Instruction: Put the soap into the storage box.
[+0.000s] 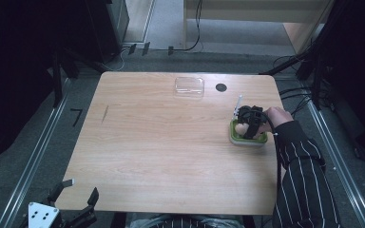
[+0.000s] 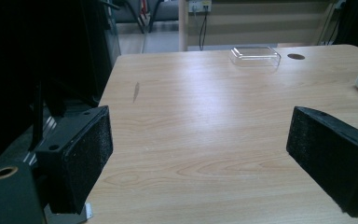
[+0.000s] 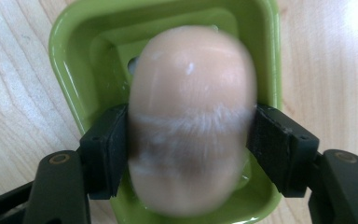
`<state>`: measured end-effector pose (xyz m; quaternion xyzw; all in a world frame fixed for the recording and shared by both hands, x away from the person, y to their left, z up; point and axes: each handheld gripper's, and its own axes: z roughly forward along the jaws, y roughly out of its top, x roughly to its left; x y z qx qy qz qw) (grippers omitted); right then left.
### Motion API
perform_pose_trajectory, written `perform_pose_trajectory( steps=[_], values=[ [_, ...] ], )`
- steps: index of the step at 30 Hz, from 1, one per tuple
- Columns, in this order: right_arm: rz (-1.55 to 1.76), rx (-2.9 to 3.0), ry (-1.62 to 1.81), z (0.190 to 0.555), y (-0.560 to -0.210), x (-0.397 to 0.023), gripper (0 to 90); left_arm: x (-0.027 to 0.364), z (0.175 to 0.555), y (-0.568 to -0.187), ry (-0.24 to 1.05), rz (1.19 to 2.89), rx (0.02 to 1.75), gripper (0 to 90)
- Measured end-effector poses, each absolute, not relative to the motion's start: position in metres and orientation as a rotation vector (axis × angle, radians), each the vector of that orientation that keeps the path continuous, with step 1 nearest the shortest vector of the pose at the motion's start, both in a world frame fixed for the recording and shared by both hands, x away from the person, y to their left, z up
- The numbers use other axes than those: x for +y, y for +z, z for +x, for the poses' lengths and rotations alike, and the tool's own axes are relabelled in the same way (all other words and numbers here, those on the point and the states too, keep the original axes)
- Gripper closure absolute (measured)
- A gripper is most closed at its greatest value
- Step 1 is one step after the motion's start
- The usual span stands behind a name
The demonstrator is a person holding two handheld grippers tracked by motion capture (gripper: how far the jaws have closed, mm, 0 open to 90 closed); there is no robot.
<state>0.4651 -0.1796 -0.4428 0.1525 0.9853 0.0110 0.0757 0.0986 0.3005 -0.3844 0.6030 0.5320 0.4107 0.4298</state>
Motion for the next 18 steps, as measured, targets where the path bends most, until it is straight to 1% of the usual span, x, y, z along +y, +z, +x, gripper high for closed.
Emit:
perform_pose_trajectory(
  steps=[11,18],
  values=[
    [0.469,2.959,0.015,0.4662,-0.4433,-0.1784,31.8,0.3006,0.1027,-0.3849,1.02,1.511,1.332,7.2],
    [0.557,2.945,0.039,0.4659,-0.4399,-0.1811,27.4,0.2998,0.1043,-0.3848,1.014,1.515,1.326,7.2]
  ],
)
